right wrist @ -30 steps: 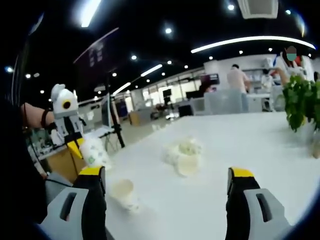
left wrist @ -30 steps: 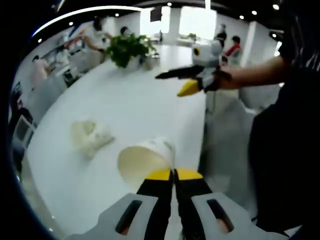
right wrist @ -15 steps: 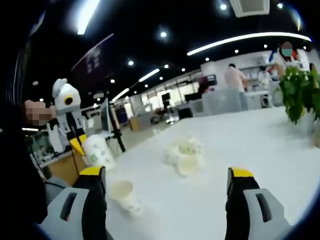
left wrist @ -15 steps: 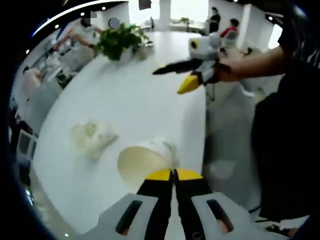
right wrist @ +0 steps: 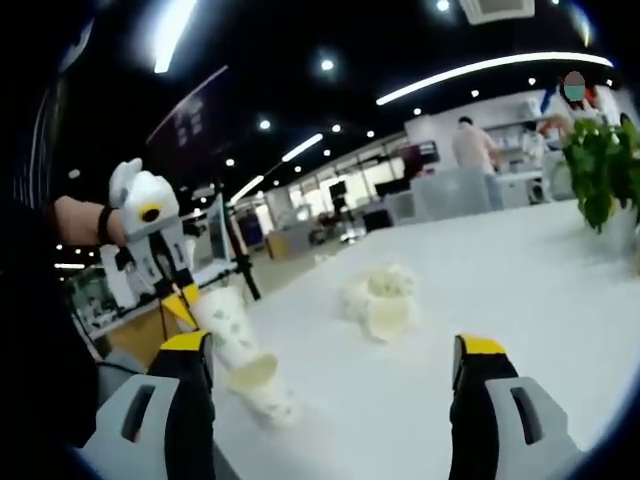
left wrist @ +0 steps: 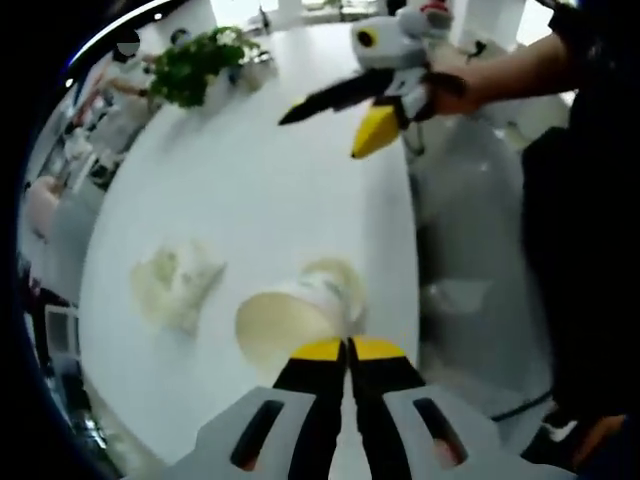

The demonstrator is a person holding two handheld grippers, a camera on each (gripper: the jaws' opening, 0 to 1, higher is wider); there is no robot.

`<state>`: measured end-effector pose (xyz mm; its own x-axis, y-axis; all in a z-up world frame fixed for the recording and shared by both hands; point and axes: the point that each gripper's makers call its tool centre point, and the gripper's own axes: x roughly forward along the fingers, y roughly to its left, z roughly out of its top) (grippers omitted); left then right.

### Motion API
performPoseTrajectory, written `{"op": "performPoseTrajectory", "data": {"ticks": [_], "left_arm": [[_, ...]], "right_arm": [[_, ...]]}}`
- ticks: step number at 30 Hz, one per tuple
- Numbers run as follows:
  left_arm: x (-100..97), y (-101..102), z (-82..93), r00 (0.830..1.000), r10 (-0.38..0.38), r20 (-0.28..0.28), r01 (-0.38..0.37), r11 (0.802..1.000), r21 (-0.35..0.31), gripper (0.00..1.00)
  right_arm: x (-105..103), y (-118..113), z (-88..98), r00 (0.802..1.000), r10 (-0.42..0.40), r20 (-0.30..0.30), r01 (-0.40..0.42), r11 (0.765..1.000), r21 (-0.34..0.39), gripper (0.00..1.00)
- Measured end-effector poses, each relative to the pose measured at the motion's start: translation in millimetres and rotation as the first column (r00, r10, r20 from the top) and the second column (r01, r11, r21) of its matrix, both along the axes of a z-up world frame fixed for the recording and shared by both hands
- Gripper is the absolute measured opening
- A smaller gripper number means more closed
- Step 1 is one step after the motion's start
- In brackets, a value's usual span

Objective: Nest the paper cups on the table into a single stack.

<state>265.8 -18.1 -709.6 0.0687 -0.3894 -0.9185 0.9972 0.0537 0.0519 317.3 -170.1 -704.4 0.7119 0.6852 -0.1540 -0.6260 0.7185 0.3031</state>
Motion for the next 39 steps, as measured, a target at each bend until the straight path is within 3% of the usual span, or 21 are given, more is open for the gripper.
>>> {"op": "performPoseTrajectory", "data": {"ticks": [16, 39], "left_arm": [[2.6, -4, -19.8, 0.998, -0.062, -0.025, 0.065, 0.993, 0.103, 0.00], [6.4, -11, -28.4, 0.995, -0.083, -0.050, 0.087, 0.992, 0.089, 0.01]], "right_arm": [[-2, -8, -5.8, 1.000, -0.009, -0.027, 0.010, 1.000, 0.022, 0.98], [-1, -12, -6.5, 0.999, -0.023, -0.036, 0.024, 0.999, 0.048, 0.96]]}}
